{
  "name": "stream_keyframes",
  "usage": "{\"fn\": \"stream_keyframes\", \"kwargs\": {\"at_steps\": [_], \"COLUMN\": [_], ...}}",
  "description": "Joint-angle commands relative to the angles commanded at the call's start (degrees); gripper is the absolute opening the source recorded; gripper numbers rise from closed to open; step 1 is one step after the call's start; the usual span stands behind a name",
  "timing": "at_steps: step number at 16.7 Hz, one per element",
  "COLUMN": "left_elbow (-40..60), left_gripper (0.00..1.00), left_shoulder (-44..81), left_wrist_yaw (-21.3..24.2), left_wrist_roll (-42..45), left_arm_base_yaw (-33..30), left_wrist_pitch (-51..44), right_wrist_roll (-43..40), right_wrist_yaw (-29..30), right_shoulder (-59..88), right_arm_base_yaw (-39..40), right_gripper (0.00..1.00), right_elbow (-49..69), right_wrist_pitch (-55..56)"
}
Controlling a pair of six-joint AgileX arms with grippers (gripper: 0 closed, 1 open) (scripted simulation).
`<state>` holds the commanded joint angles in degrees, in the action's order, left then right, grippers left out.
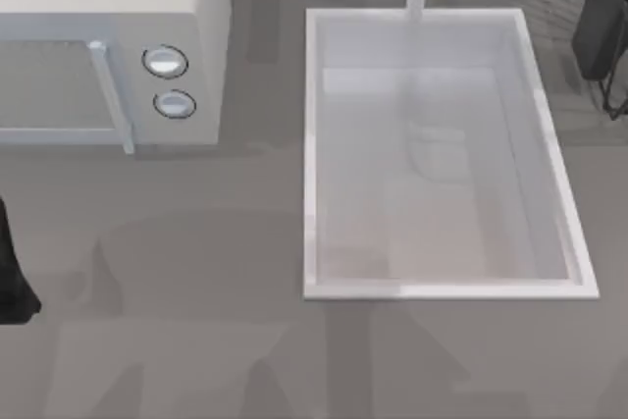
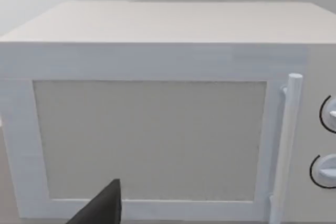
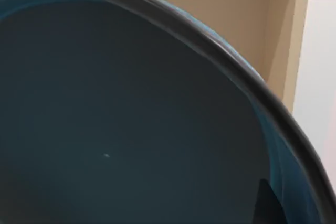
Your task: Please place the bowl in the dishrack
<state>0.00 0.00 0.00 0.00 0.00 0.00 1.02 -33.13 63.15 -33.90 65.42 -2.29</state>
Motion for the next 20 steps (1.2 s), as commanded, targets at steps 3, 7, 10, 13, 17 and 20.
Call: {"fn": "stream_keyframes", "kwargs": {"at_steps": [3,7,10,13,17,20], "left_elbow": [0.0,0.0,0.0,0.0,0.0,0.0], "left_gripper": [1.00,1.00,1.00,1.00,1.00,1.00], "left_shoulder": [0.0,0.0,0.0,0.0,0.0,0.0], "left_wrist_yaw": [0.0,0.0,0.0,0.0,0.0,0.0], "left_wrist_roll": [0.0,0.0,0.0,0.0,0.0,0.0], "left_arm_base_yaw": [0.0,0.0,0.0,0.0,0.0,0.0], "left_wrist_pitch": [0.0,0.0,0.0,0.0,0.0,0.0], "right_wrist_roll": [0.0,0.0,0.0,-0.1,-0.1,-0.1], "right_wrist_yaw": [3.2,9.0,13.3,16.5,17.2,17.2], "right_shoulder": [9.6,24.2,33.1,38.6,39.8,39.8], "right_arm_base_yaw": [3.3,8.8,12.8,15.6,16.3,16.3], "right_gripper": [0.00,0.00,0.00,0.00,0.00,0.08], "right_elbow": [-1.4,-4.6,-7.1,-8.9,-9.4,-9.4], "right_wrist_pitch": [10.7,29.5,41.4,48.1,49.5,49.5]}}
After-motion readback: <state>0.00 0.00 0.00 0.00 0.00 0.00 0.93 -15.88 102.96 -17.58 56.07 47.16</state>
